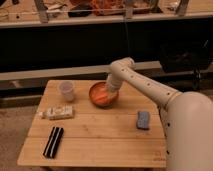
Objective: Place the pepper in the ceramic bowl
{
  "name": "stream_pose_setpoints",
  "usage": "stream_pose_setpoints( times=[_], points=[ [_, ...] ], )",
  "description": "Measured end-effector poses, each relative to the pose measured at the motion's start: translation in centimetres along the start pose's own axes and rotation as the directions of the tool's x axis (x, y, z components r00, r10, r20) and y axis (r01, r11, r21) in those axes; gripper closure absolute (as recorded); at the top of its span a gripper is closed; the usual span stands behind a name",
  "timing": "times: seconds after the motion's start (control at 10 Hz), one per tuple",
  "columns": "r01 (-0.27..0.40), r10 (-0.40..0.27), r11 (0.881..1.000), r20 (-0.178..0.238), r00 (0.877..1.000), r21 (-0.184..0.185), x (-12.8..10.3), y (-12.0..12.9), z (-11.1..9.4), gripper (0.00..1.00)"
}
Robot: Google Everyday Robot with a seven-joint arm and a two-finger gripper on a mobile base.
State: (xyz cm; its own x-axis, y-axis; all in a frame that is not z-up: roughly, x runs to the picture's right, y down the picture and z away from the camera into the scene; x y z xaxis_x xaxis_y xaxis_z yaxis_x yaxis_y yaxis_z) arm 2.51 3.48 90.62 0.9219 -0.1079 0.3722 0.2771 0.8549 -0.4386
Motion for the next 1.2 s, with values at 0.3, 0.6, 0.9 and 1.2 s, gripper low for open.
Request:
stream_pose_setpoints(
  times=[0.3, 0.6, 0.9, 1.2],
  points=[
    [0.003, -0.003, 1.000, 0.002, 1.000, 0.000, 0.16, -0.07, -0.05, 0.72],
    [0.007, -0.007, 1.000, 0.004, 1.000, -0.001, 0.27, -0.16, -0.07, 0.72],
    [0.011, -0.011, 1.000, 0.006, 1.000, -0.002, 0.41, -0.23, -0.14, 0.69],
    [0.015, -0.015, 1.000, 0.007, 1.000, -0.002, 0.48, -0.31, -0.19, 0.61]
  ],
)
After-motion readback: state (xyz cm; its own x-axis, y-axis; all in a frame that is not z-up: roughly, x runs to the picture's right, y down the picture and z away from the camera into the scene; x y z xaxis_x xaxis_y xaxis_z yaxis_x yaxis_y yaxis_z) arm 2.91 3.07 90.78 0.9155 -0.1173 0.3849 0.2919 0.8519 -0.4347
